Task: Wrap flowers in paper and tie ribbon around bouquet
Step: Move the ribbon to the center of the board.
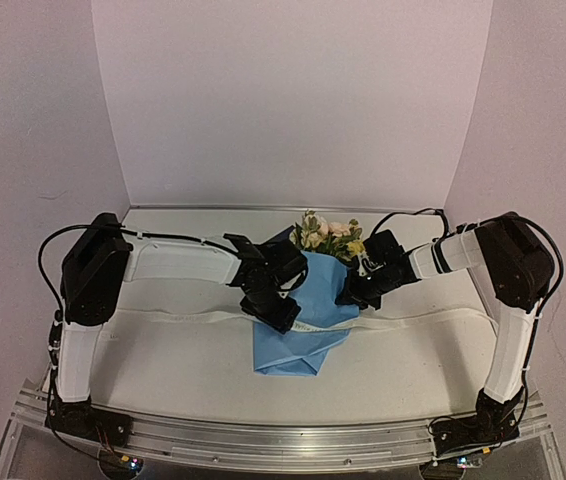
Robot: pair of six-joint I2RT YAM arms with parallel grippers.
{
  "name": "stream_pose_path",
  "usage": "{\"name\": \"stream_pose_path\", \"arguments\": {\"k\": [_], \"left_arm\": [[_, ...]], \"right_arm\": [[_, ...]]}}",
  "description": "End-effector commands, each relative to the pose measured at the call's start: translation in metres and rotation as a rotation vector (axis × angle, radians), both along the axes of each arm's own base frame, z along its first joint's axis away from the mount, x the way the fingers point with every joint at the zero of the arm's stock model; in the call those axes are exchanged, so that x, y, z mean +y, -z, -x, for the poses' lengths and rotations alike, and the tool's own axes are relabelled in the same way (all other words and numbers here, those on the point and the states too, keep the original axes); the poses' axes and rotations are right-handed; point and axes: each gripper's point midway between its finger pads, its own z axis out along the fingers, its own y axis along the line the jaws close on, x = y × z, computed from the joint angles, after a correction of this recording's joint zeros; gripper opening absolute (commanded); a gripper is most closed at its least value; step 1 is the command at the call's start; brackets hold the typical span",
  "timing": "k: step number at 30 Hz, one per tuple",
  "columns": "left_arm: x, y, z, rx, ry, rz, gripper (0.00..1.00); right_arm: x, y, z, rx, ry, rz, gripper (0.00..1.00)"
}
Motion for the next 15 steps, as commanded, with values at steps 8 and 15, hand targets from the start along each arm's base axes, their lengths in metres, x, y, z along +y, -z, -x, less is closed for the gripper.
{"name": "stream_pose_path", "arguments": {"k": [8, 15], "left_arm": [[-0.011, -0.026, 0.009, -0.026, 0.039, 0.044, 0.21], [-0.02, -0.04, 0.035, 0.067, 0.088, 0.168, 0.06]], "right_arm": [[-0.001, -0.016, -0.013, -0.055, 0.022, 0.042, 0.03], [-0.005, -0.01, -0.02, -0.04, 0.07, 0.069, 0.0]]}}
